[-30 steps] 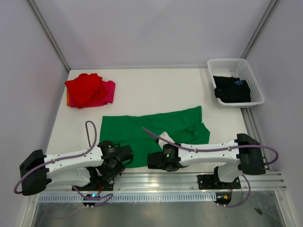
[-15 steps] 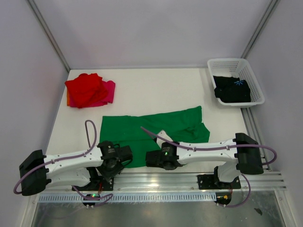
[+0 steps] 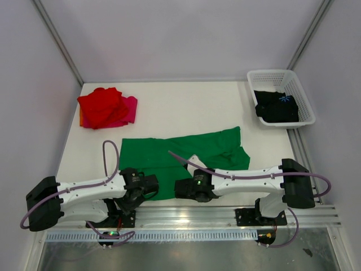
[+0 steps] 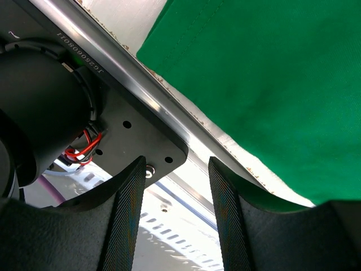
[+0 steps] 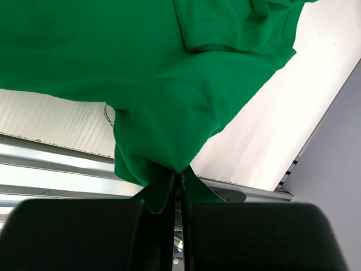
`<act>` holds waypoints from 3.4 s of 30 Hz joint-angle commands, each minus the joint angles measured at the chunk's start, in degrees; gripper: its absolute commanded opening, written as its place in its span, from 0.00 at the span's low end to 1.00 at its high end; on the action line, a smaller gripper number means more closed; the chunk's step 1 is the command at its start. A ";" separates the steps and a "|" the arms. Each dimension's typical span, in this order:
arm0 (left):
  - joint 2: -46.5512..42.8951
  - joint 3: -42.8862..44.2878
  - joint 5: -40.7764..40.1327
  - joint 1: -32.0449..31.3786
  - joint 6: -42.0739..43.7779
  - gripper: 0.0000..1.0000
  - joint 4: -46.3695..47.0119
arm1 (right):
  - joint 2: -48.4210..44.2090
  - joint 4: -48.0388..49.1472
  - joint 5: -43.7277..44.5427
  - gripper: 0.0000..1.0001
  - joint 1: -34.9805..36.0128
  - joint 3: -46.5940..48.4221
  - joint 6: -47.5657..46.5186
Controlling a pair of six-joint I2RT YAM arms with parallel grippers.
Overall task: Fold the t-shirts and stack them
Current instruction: Grap the side of the flattened tshirt closest away from the robot with both arms
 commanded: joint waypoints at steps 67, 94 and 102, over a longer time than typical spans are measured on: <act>16.52 -1.50 -12.18 -0.16 -38.05 0.68 5.89 | -4.84 -1.97 0.79 0.03 -1.14 -2.52 2.89; 20.04 27.06 -33.18 -0.16 -17.14 0.55 -6.31 | -5.54 -4.17 1.68 0.03 -1.14 -2.52 6.84; 21.80 23.73 -32.49 -0.16 -28.81 0.60 -15.45 | -5.72 -4.35 2.20 0.03 -1.23 -2.70 7.29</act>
